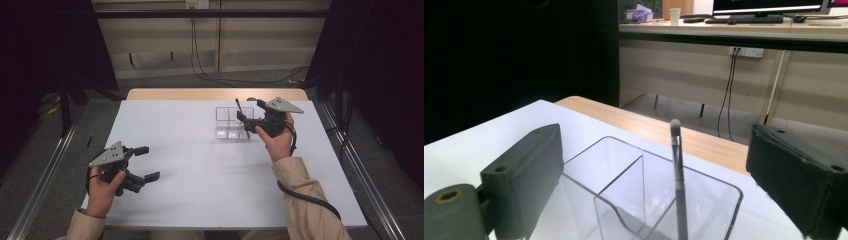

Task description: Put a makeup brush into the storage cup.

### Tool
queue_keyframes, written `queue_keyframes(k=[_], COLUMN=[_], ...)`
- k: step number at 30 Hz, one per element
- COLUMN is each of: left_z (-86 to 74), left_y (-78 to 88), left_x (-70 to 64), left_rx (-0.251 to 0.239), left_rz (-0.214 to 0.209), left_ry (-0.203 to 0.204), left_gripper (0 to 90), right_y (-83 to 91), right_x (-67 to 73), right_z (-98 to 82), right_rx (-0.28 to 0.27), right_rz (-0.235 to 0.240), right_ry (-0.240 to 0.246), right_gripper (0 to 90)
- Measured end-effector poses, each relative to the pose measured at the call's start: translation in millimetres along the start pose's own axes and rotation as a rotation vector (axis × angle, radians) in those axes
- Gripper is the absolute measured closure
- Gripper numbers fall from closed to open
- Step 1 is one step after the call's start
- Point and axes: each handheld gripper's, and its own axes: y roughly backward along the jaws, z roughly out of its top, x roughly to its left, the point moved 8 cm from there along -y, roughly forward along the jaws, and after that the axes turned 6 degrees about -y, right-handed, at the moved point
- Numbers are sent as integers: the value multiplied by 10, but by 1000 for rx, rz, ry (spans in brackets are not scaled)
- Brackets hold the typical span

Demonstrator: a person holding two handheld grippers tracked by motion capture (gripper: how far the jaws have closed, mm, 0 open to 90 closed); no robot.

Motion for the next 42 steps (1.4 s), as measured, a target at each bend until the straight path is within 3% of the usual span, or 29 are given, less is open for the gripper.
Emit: queue_keyframes(k=[10, 42], left_z=[11, -17], left_y=[4, 45], left_x=[10, 20], left_rx=[-6, -12], left_rz=[1, 4], left_ry=[-1, 7], left_gripper=[0, 0], right_y=[38, 205], right_x=[39, 101], right_z=[-6, -83], right_rx=[0, 24], right_rz=[23, 46], right_ry=[-7, 38], right_gripper=[79, 59])
